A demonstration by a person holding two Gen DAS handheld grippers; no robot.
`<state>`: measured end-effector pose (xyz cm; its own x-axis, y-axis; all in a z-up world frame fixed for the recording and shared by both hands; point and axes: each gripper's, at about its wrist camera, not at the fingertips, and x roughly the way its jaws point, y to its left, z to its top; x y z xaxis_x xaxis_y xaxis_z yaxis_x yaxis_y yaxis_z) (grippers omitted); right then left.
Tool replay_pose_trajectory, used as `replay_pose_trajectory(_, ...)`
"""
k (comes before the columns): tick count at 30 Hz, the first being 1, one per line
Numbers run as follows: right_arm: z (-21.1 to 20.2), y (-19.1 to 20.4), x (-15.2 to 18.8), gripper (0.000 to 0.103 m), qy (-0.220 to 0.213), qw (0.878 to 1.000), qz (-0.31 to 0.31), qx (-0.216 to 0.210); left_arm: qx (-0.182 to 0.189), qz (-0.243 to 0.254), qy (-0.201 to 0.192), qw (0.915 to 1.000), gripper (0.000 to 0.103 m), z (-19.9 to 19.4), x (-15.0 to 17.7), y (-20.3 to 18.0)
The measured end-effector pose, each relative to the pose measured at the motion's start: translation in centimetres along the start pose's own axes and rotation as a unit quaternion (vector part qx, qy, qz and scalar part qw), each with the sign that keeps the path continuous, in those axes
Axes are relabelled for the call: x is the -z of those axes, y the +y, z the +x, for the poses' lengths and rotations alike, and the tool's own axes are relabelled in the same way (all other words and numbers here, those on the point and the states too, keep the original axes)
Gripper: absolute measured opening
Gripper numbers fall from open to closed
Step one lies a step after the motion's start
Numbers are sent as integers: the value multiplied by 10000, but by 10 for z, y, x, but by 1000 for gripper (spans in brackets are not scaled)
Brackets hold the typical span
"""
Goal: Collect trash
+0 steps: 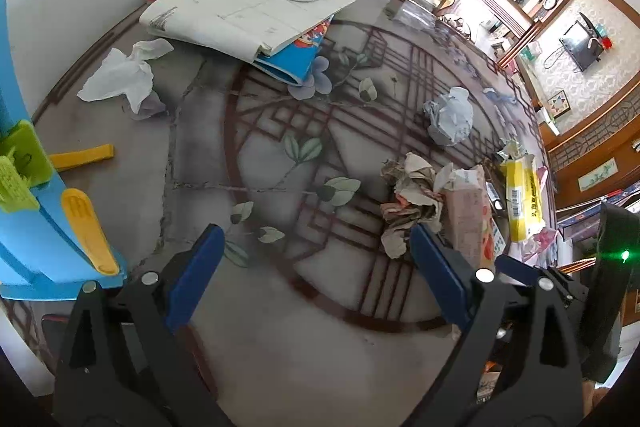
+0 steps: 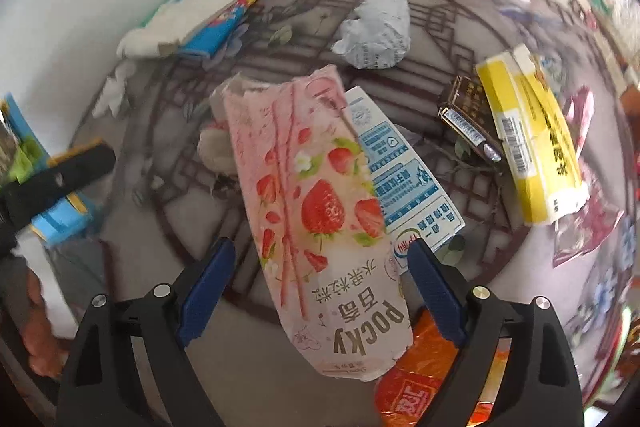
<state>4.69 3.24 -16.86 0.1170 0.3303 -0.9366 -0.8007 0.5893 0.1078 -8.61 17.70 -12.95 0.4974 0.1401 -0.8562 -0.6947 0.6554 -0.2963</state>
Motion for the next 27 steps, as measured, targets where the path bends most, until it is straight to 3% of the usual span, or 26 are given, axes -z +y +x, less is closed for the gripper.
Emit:
replay_pose_trajectory(2,-2,2,3,60,-78,9996,-155,243,12,70,12,10000,92,2,0,-4)
replay_pose_trajectory(5,-10,-4,6,55,-155,9999,-17,53,33,191,47,9998,92,6,1,-11)
replay_pose_trajectory(11,-63,-22,21,55,-752,9962,356,-276,132,458,58,9988,92,12,-5,-27)
replay_pose_trajectory(16,-102,-54,44,58,-1128,9886,952,-309,207,741,16,9970,92,23,-10,-45)
replay_pose_trajectory(24,-115,-73,75,59,-1279,9751,1733,-519,259,901,362,9949,92,64,-17,-69)
replay_pose_trajectory(25,-114,-74,78,60,-1262,9745,1777,-533,233,951,401,9944,89,68,-16,-72)
replay_pose_trajectory(27,-114,-75,80,60,-1258,9733,1843,-532,237,1037,526,9929,74,75,-16,-76)
